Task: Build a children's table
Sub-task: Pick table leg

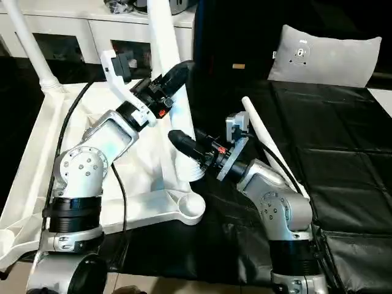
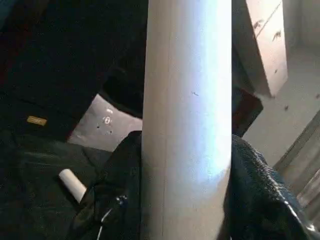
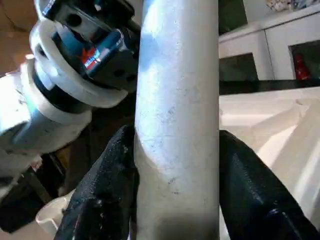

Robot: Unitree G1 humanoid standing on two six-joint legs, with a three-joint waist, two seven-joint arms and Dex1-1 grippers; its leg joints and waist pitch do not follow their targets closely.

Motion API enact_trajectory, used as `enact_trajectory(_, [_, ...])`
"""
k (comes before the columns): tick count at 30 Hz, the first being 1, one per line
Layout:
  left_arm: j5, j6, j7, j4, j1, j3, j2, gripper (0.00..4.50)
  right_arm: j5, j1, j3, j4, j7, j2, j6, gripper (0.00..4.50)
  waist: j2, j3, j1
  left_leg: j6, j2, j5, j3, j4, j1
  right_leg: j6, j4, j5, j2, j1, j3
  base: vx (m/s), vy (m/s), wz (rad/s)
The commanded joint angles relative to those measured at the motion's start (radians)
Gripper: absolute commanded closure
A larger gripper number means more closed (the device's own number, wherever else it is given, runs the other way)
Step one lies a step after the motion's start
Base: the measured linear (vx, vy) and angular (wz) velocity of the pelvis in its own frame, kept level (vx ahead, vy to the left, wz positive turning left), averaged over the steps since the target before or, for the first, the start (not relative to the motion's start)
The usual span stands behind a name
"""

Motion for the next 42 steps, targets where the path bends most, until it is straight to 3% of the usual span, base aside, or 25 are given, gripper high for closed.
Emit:
enact_trajectory(1, [0.013,-0.004,-0.024,-0.011,-0.013,-0.030,0.008,2.70,-0.043,-0.014,-0.014,0.029,-0.034,-0.018,-0.012,2.25,-0.005,-0.068,0.002,0.045,0.054,-0.012,-0.011,-0.066,0.002,-0.205,-0.068,0.001,-0.086,0.069,0.053,0.000,0.000,0.00])
enact_trajectory(3, [0.035,-0.013,-0.056,-0.004,-0.018,-0.054,0.039,2.70,-0.019,-0.036,-0.029,0.056,-0.021,-0.038,0.016,1.91,-0.004,-0.069,0.002,0.044,0.053,-0.012,-0.012,-0.066,0.004,-0.203,-0.068,-0.001,-0.084,0.068,0.053,0.000,0.000,0.00])
enact_trajectory(6, [0.043,-0.016,-0.090,0.001,-0.027,-0.070,0.062,2.70,0.009,-0.046,-0.029,0.051,0.022,-0.073,0.046,1.79,-0.003,-0.070,0.004,0.042,0.054,-0.007,-0.011,-0.065,0.005,-0.209,-0.065,0.016,-0.086,0.069,0.053,0.000,0.000,0.00])
enact_trajectory(8, [0.039,-0.016,-0.152,-0.013,-0.031,-0.096,0.088,2.70,0.044,-0.053,-0.018,0.027,0.099,-0.134,0.097,1.45,-0.004,-0.072,0.011,0.056,0.053,0.008,-0.010,-0.062,0.006,-0.217,-0.062,0.050,-0.084,0.071,0.053,0.000,0.000,0.00])
enact_trajectory(12, [0.016,-0.015,-0.255,-0.053,-0.019,-0.144,0.105,2.70,0.040,-0.071,0.011,0.039,0.204,-0.217,0.107,1.38,-0.006,-0.072,0.014,0.062,0.053,0.007,-0.009,-0.060,0.003,-0.225,-0.061,0.048,-0.087,0.073,0.053,0.000,0.000,0.00])
enact_trajectory(14, [0.010,-0.010,-0.278,-0.060,-0.017,-0.157,0.111,2.70,0.036,-0.077,0.021,0.046,0.230,-0.238,0.108,1.02,-0.007,-0.071,0.012,0.066,0.054,0.003,-0.009,-0.060,0.001,-0.234,-0.060,0.042,-0.087,0.073,0.052,0.000,0.000,0.00])
enact_trajectory(16, [0.008,-0.004,-0.328,-0.069,-0.015,-0.192,0.129,2.70,0.031,-0.097,0.041,0.067,0.285,-0.281,0.107,1.03,-0.004,-0.072,0.011,0.066,0.054,-0.004,-0.009,-0.059,0.004,-0.238,-0.063,0.024,-0.087,0.072,0.051,0.000,0.000,0.00])
enact_trajectory(21, [-0.001,0.005,-0.378,-0.076,-0.016,-0.215,0.136,2.70,0.046,-0.124,0.061,0.088,0.362,-0.318,0.122,1.03,-0.006,-0.072,0.008,0.070,0.052,-0.007,-0.008,-0.058,0.002,-0.246,-0.063,0.016,-0.085,0.074,0.050,0.000,0.000,0.00])
enact_trajectory(34, [0.002,0.000,-0.380,-0.086,-0.002,-0.226,0.125,2.70,0.049,-0.121,0.113,0.080,0.424,-0.328,0.140,1.03,-0.007,-0.073,0.008,0.073,0.055,-0.010,-0.009,-0.057,0.003,-0.254,-0.064,0.007,-0.085,0.073,0.050,0.000,0.000,0.00])
enact_trajectory(35, [0.002,0.000,-0.381,-0.086,-0.002,-0.228,0.125,2.70,0.048,-0.123,0.113,0.084,0.425,-0.324,0.139,1.39,-0.004,-0.073,0.009,0.071,0.055,-0.010,-0.009,-0.056,0.003,-0.253,-0.063,0.006,-0.085,0.073,0.050,0.000,0.000,0.00])
enact_trajectory(38, [0.001,0.003,-0.383,-0.087,0.000,-0.231,0.124,2.70,0.052,-0.127,0.111,0.090,0.423,-0.314,0.135,1.45,-0.001,-0.074,0.008,0.068,0.055,-0.014,-0.010,-0.056,0.002,-0.255,-0.063,0.015,-0.085,0.073,0.049,0.000,0.000,0.00])
enact_trajectory(42, [0.005,0.001,-0.384,-0.083,0.001,-0.234,0.121,2.70,0.058,-0.127,0.109,0.089,0.426,-0.309,0.132,1.87,0.000,-0.075,0.008,0.067,0.056,-0.014,-0.010,-0.056,0.003,-0.258,-0.062,0.025,-0.084,0.074,0.049,0.000,0.000,0.00])
